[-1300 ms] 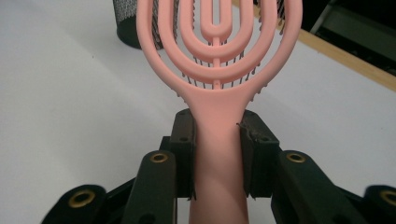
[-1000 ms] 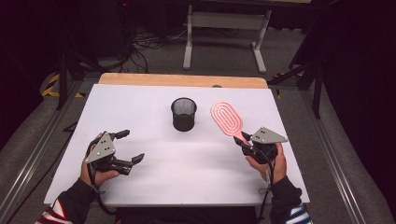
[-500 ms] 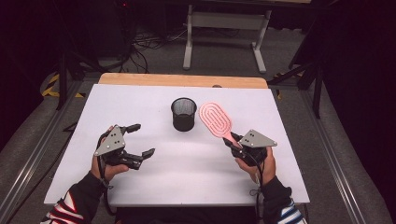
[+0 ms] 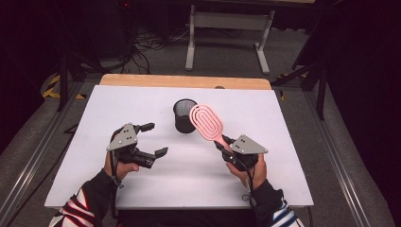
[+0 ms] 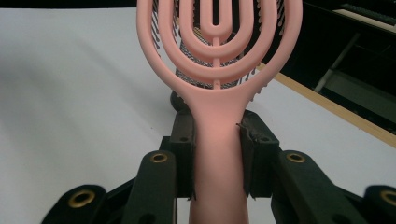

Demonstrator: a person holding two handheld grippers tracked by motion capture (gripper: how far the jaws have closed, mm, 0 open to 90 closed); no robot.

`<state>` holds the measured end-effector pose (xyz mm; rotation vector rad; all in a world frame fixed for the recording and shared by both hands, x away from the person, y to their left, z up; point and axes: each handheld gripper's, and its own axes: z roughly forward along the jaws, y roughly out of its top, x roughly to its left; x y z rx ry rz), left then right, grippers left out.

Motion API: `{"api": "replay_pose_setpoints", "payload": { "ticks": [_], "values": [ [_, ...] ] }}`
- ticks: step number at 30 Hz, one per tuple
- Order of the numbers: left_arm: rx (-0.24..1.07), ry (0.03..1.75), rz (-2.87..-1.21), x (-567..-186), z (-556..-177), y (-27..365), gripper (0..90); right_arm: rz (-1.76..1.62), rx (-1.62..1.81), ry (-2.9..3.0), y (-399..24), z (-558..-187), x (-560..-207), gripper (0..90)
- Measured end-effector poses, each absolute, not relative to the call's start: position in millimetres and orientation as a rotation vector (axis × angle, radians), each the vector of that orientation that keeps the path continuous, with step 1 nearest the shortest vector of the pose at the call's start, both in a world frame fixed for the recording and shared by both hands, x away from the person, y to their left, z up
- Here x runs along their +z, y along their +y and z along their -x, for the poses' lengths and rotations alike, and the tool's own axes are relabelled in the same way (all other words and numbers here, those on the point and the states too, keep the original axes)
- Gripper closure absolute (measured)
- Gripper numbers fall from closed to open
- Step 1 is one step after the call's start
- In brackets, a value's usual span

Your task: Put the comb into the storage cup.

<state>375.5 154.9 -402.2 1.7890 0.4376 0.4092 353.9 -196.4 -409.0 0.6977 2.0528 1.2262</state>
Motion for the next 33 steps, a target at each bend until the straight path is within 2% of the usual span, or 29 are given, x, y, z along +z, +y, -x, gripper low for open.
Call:
{"api": "replay_pose_setpoints", "payload": {
  "ticks": [3,10,24,28,30,31,33],
  "values": [
    [0.351,0.494,-1.798,-401.9,-379.7,145.7,7.2,-0.682,1.230,2.060,-188.7,-352.6,-411.2,70.1],
    [0.230,0.475,-1.771,-402.3,-382.7,127.5,6.8,-0.645,1.239,2.065,-174.6,-347.7,-415.0,70.1],
    [0.124,0.452,-1.724,-406.2,-386.9,101.2,13.0,-0.565,1.256,2.067,-156.1,-338.2,-421.1,70.1],
    [0.113,0.460,-1.699,-406.1,-387.6,98.8,19.1,-0.549,1.246,2.062,-151.7,-336.3,-422.8,70.1],
    [0.123,0.478,-1.681,-406.0,-388.4,99.7,28.4,-0.546,1.234,2.046,-149.3,-335.5,-424.9,70.1],
    [0.124,0.487,-1.667,-405.9,-389.4,100.7,28.4,-0.546,1.234,2.046,-149.3,-335.5,-424.9,70.1],
    [0.124,0.505,-1.642,-405.6,-390.0,101.6,35.5,-0.553,1.226,2.038,-148.4,-336.1,-426.3,70.1]
  ]
}}
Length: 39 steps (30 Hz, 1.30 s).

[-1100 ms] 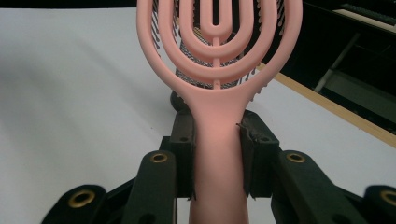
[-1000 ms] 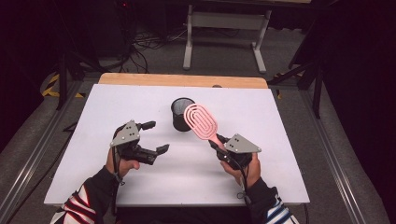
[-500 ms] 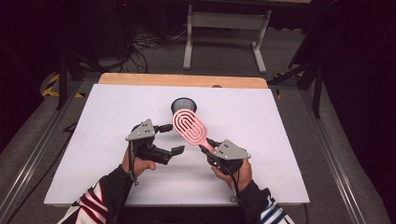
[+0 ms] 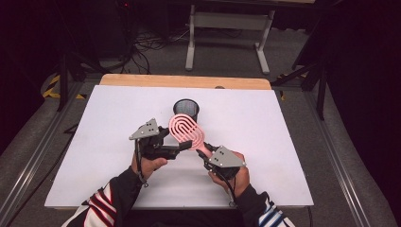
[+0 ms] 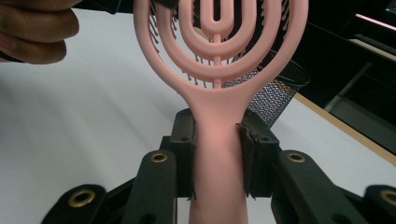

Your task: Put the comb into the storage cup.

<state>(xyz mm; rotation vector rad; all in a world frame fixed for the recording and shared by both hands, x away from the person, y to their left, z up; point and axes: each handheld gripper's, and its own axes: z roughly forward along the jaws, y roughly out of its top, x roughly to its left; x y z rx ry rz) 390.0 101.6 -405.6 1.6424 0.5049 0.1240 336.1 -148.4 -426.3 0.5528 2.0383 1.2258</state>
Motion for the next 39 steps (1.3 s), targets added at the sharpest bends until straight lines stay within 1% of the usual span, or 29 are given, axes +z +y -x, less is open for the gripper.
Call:
{"api": "replay_pose_setpoints", "payload": {
  "ticks": [1,3,4,8,10,15,22,23,26,32,35,38,39],
  "values": [
    [0.125,0.509,-1.635,-405.4,-390.7,101.3,39.5,-0.554,1.218,2.033,-147.5,-336.1,-427.1,70.1],
    [0.117,0.519,-1.617,-405.1,-390.6,100.1,42.4,-0.553,1.211,2.028,-145.8,-335.8,-428.2,70.1],
    [0.107,0.519,-1.612,-405.1,-391.0,99.5,47.5,-0.545,1.198,2.018,-143.9,-334.8,-429.0,70.1],
    [0.102,0.511,-1.597,-404.3,-390.8,98.3,53.9,-0.521,1.171,2.000,-139.8,-332.6,-430.4,70.1],
    [0.109,0.510,-1.595,-403.6,-390.6,98.0,54.4,-0.525,1.173,1.994,-139.7,-332.6,-430.8,70.2],
    [0.121,0.467,-1.593,-400.0,-387.9,94.5,58.9,-0.538,1.162,1.974,-138.5,-333.4,-431.3,70.1],
    [0.144,0.419,-1.613,-392.2,-385.3,87.3,61.3,-0.547,1.158,1.975,-138.5,-334.9,-431.9,69.3],
    [0.169,0.418,-1.621,-391.4,-384.6,87.6,61.9,-0.546,1.155,1.984,-138.6,-335.6,-432.3,67.4],
    [0.187,0.430,-1.607,-390.5,-385.0,91.5,62.1,-0.538,1.157,1.998,-139.2,-336.1,-432.9,65.0],
    [0.188,0.436,-1.602,-390.0,-384.0,98.5,62.3,-0.531,1.168,2.007,-138.7,-334.7,-433.1,62.2],
    [0.206,0.424,-1.602,-388.0,-382.3,100.9,62.7,-0.509,1.193,2.017,-140.5,-333.0,-432.4,57.5],
    [0.211,0.426,-1.609,-386.0,-381.6,104.9,62.8,-0.507,1.213,2.022,-142.6,-332.9,-431.7,55.8],
    [0.223,0.425,-1.601,-385.2,-382.3,107.7,62.8,-0.515,1.222,2.021,-144.2,-333.2,-431.1,52.7]
  ]
}}
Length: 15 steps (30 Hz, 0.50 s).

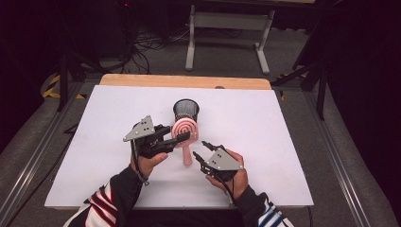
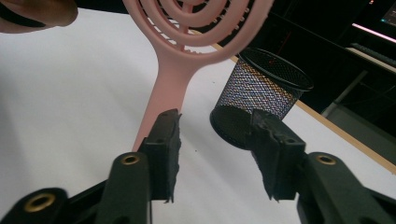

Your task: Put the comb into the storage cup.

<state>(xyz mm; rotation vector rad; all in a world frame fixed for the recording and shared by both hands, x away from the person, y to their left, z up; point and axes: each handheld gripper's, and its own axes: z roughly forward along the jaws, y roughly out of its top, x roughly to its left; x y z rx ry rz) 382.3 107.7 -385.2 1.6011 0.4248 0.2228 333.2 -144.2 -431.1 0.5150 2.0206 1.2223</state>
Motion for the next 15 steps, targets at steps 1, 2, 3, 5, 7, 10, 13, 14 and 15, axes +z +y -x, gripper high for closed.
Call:
{"api": "replay_pose_setpoints", "payload": {
  "ticks": [1,2,3,5,7,10,13,14,15],
  "values": [
    [0.223,0.425,-1.601,-385.2,-382.3,107.7,62.8,-0.515,1.222,2.021,-144.2,-333.2,-431.1,52.7],
    [0.228,0.422,-1.602,-384.4,-382.5,109.0,62.8,-0.517,1.230,2.022,-145.9,-333.5,-430.7,50.7],
    [0.234,0.422,-1.609,-383.4,-382.1,110.7,62.8,-0.518,1.233,2.015,-147.5,-333.5,-430.5,50.2],
    [0.243,0.421,-1.602,-382.1,-381.9,113.6,62.8,-0.520,1.231,2.018,-151.5,-333.5,-429.6,47.5],
    [0.259,0.423,-1.607,-380.5,-381.9,117.6,62.8,-0.529,1.237,2.009,-157.0,-333.2,-428.5,44.9],
    [0.273,0.426,-1.606,-379.8,-382.3,121.9,62.8,-0.541,1.243,1.990,-167.3,-333.7,-426.6,42.1],
    [0.280,0.435,-1.600,-379.0,-383.6,127.3,62.8,-0.571,1.250,1.957,-179.8,-335.4,-423.2,38.0],
    [0.282,0.437,-1.598,-378.7,-384.1,128.9,62.8,-0.577,1.251,1.953,-182.5,-335.9,-422.4,37.4],
    [0.285,0.439,-1.594,-378.6,-384.4,129.8,62.8,-0.586,1.252,1.946,-185.6,-336.6,-421.5,36.7]
  ]
}}
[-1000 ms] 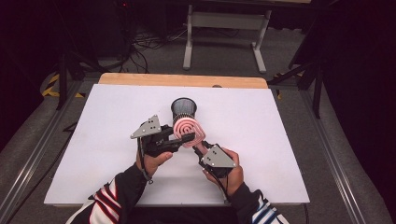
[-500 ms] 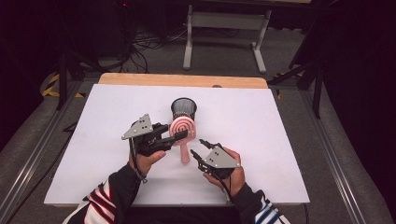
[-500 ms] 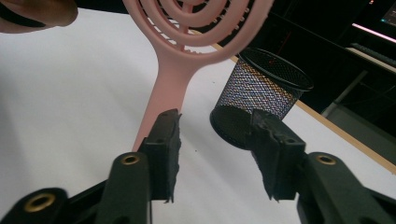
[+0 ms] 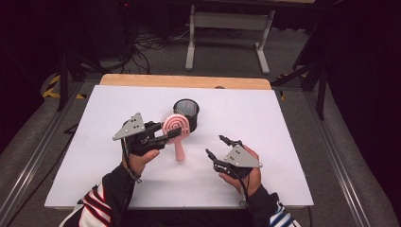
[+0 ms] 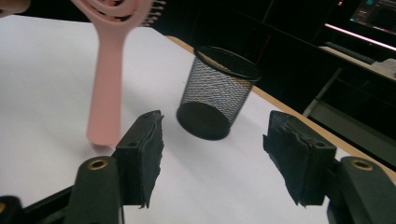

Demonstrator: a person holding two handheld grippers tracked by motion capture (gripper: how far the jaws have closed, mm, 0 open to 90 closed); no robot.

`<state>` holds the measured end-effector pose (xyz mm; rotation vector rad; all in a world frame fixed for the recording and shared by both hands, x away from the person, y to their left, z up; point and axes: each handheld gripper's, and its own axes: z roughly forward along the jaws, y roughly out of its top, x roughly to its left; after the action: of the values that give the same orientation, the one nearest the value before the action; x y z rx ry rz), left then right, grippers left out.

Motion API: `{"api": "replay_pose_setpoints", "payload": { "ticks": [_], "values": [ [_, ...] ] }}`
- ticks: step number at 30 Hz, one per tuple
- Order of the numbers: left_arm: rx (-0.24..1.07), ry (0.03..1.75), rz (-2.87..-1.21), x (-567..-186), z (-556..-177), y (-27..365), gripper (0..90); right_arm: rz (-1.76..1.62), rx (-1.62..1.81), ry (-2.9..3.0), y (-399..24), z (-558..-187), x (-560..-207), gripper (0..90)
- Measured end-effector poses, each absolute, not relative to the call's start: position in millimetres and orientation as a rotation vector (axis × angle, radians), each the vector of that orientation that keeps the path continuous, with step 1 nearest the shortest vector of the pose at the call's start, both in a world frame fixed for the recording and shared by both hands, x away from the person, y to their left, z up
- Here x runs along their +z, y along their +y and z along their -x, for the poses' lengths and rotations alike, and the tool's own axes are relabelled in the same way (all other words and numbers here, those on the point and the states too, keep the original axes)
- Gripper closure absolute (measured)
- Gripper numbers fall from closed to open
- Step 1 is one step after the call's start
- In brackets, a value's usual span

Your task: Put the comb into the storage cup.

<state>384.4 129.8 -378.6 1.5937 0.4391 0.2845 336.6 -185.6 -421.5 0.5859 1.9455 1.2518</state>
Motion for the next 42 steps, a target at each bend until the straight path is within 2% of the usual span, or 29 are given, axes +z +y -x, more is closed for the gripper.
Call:
{"api": "replay_pose_setpoints", "payload": {
  "ticks": [13,20,21,23,42],
  "values": [
    [0.307,0.470,-1.569,-375.3,-387.1,147.8,62.8,-0.627,1.262,1.875,-215.8,-334.1,-417.7,26.0],
    [0.323,0.478,-1.565,-373.1,-388.3,153.5,62.8,-0.623,1.268,1.869,-224.4,-330.2,-418.0,23.7],
    [0.327,0.481,-1.566,-372.5,-388.8,155.0,62.8,-0.631,1.267,1.874,-226.3,-329.7,-418.3,19.4],
    [0.327,0.485,-1.563,-372.3,-389.0,155.4,62.8,-0.625,1.259,1.877,-227.5,-329.0,-419.1,18.1],
    [0.376,0.461,-1.575,-364.2,-395.7,158.5,62.8,-0.676,1.245,1.888,-247.5,-324.3,-426.8,16.4]
  ]
}}
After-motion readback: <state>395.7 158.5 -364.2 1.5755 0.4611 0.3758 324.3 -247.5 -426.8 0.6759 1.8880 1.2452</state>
